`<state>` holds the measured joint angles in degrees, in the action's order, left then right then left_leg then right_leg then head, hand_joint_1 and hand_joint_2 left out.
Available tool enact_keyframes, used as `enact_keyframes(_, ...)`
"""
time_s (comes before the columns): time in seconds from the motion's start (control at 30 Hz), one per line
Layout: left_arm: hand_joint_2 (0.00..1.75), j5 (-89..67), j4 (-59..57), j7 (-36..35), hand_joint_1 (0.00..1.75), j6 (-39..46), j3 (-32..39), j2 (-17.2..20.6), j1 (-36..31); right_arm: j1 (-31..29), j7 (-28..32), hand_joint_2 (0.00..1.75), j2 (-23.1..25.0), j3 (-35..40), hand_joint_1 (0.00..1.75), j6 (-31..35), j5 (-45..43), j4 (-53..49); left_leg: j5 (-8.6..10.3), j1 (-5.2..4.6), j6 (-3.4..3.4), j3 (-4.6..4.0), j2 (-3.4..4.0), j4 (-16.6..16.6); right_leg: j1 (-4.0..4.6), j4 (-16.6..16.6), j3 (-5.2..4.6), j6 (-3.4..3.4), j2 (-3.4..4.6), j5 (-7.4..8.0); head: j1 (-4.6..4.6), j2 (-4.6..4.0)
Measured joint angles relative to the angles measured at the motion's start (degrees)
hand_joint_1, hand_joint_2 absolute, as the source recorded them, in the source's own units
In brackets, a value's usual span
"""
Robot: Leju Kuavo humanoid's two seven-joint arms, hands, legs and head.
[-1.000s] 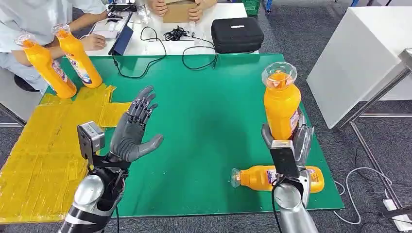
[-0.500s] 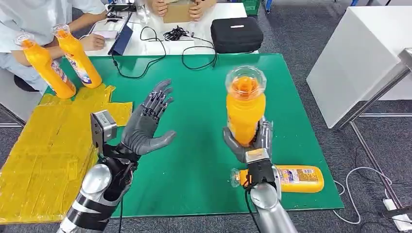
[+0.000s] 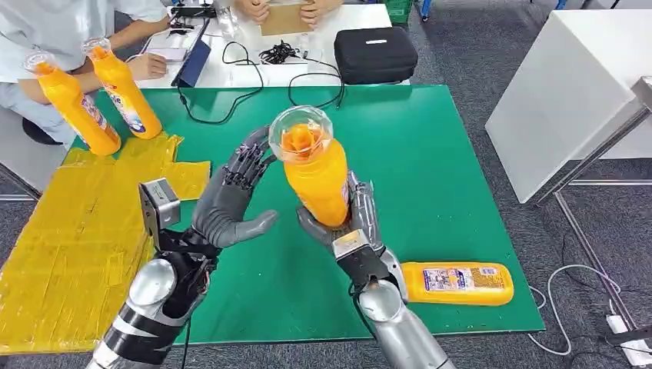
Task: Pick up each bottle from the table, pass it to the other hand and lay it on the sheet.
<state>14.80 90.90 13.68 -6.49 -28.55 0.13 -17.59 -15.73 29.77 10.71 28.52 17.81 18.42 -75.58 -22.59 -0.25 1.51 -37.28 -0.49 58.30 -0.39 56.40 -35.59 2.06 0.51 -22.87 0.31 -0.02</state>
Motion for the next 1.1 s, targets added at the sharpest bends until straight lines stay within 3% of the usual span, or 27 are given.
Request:
enact_keyframes(0.43,1.75,-3.39,1.29,3.15,0.0,1.36,0.0,0.42,2.78,-1.61,-0.72,1.75,-0.02,2.14,1.75,0.96,1.62,2.21,0.0,0.0,0.0,-0.01,-0.01,0.0,0.0,0.0,-0.02,0.0,0.0,0.0,0.02,0.0)
enact_keyframes(0.7,1.75,-6.95,2.18,4.22,0.0,4.07,0.0,0.37,3.25,-3.21,-4.02,1.75,-0.18,5.97,1.75,1.16,8.59,5.53,0.0,0.01,0.0,-0.01,0.0,0.0,0.01,0.0,-0.04,-0.01,0.0,0.0,0.0,0.0)
enact_keyframes(1.1,1.75,-7.54,2.69,4.5,0.0,4.09,-0.07,0.07,3.65,-3.89,-4.64,1.75,-0.18,7.35,1.75,-0.05,9.27,9.4,0.0,0.0,0.0,-0.02,0.0,0.0,0.0,0.0,-0.05,0.0,0.0,0.0,0.0,0.0)
